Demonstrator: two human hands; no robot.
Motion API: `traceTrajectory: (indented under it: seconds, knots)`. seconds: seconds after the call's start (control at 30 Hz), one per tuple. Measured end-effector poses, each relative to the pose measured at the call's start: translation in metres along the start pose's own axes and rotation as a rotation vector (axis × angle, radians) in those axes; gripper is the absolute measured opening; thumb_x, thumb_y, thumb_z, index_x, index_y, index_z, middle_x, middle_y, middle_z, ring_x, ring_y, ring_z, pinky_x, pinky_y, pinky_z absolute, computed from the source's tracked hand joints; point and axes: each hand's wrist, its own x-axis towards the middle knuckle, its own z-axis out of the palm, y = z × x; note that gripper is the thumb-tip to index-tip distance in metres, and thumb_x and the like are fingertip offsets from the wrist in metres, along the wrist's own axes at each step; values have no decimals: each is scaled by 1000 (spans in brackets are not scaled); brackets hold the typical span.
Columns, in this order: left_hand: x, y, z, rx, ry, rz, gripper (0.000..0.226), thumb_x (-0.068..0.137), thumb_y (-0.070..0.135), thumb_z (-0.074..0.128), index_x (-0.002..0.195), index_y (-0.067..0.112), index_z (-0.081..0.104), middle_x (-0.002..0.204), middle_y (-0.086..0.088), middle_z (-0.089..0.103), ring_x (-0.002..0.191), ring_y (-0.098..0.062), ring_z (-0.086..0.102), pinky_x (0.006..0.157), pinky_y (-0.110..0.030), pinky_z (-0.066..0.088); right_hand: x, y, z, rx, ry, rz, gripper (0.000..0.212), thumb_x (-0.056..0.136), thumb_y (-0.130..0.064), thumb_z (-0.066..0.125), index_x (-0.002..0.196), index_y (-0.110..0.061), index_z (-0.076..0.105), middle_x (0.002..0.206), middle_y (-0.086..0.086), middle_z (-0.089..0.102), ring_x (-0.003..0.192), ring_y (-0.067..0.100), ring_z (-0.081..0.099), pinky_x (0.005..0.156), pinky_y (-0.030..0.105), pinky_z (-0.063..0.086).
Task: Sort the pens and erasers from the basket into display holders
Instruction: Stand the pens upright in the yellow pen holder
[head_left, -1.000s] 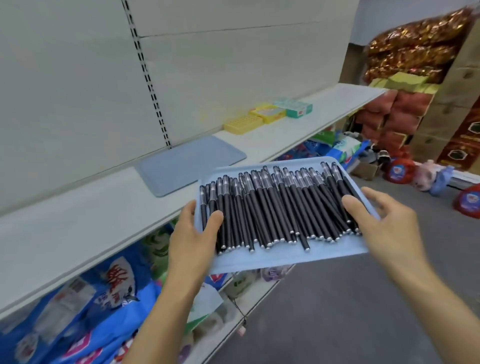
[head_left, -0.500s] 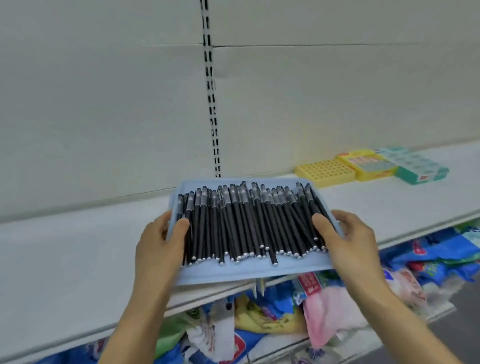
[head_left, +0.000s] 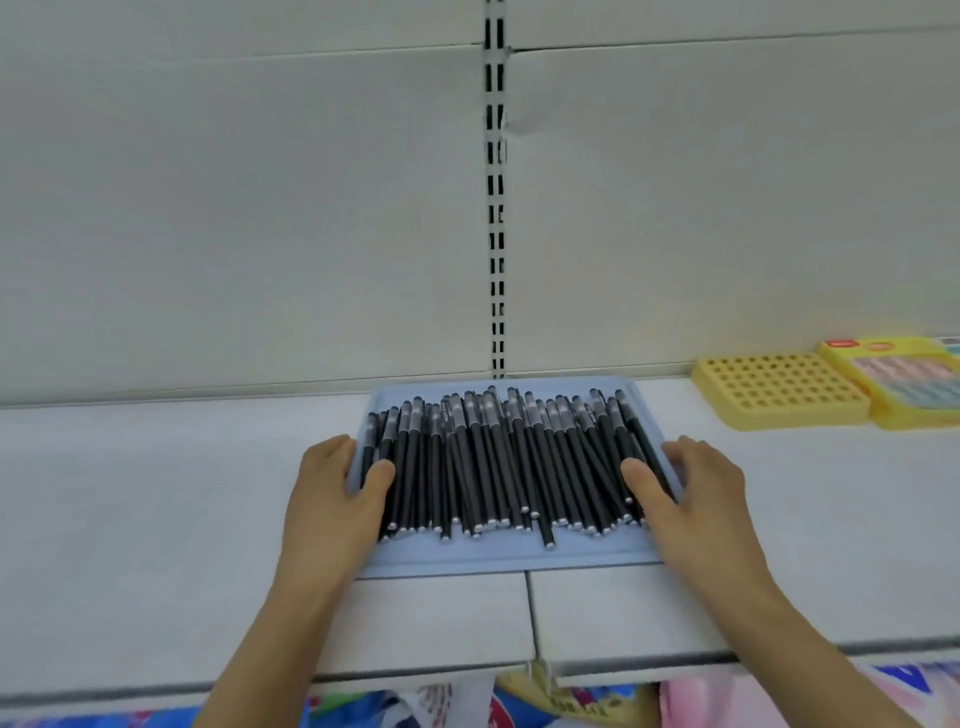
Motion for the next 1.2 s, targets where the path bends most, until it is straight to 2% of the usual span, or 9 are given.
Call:
traceTrajectory:
  seconds: [0.13,0.23,0.3,0.37,0.5,0.73,0.9,1.07,1.2]
  knots:
    - [-2,13,15,-19,31,11,39,90,35,52,87,-4,53,94,-20,54,77,-29,53,66,-38,44,12,10,-11,-138,-83,7,59,94,-45,49,133,-1,48,137,14,49,134,28,33,108,43,33]
    - [-1,25,25,95,11,64,36,94,33,45,72,4,50,98,-12,56,96,-29,50,81,-39,42,18,19,-24,-220,-102,-13,47,94,-48,44,113,-7,57,117,11,57,124,33,42,94,42,39]
    - [0,33,26,241,-48,107,36,97,36,40,91,8,61,121,-16,56,115,-31,43,97,-41,38,20,24,-31,-272,-123,-42,45,93,-51,40,103,-11,59,110,10,60,121,34,45,89,42,40]
    - [-2,43,24,387,-24,99,43,100,42,39,123,14,61,141,-9,47,131,-29,31,105,-41,29,23,28,-36,-274,-159,-39,52,95,-50,41,118,-6,58,131,12,55,133,30,38,102,42,35]
    - [-20,87,33,413,166,172,52,97,53,37,131,17,54,133,-5,47,125,-24,34,100,-36,31,26,32,-42,-202,-187,-68,73,92,-60,33,147,-11,34,155,6,31,144,23,24,114,42,24]
    - [-23,141,73,637,-125,2,74,84,65,56,129,8,43,125,-9,50,111,-25,54,82,-32,45,34,28,-57,-24,-143,-263,69,91,-58,36,150,-25,25,160,-12,11,146,4,5,118,41,20]
    - [-9,151,68,460,-180,-82,29,91,30,59,74,14,41,67,0,44,56,-13,43,48,-26,34,42,28,-65,95,-164,-377,58,92,-52,40,145,-33,31,155,-21,14,139,-9,5,112,30,24]
    - [-3,130,56,56,-97,-133,12,97,18,46,93,14,57,78,-9,65,72,-25,63,70,-38,56,51,24,-71,125,-193,-468,43,92,-49,42,132,-35,49,144,-22,31,133,-12,14,108,24,22]
    - [-24,158,55,-532,-259,-108,22,100,17,50,86,7,63,65,-3,61,57,-12,54,56,-22,47,62,-2,-70,211,-302,-527,25,96,-35,51,98,-19,70,98,-10,69,96,6,56,81,20,42]
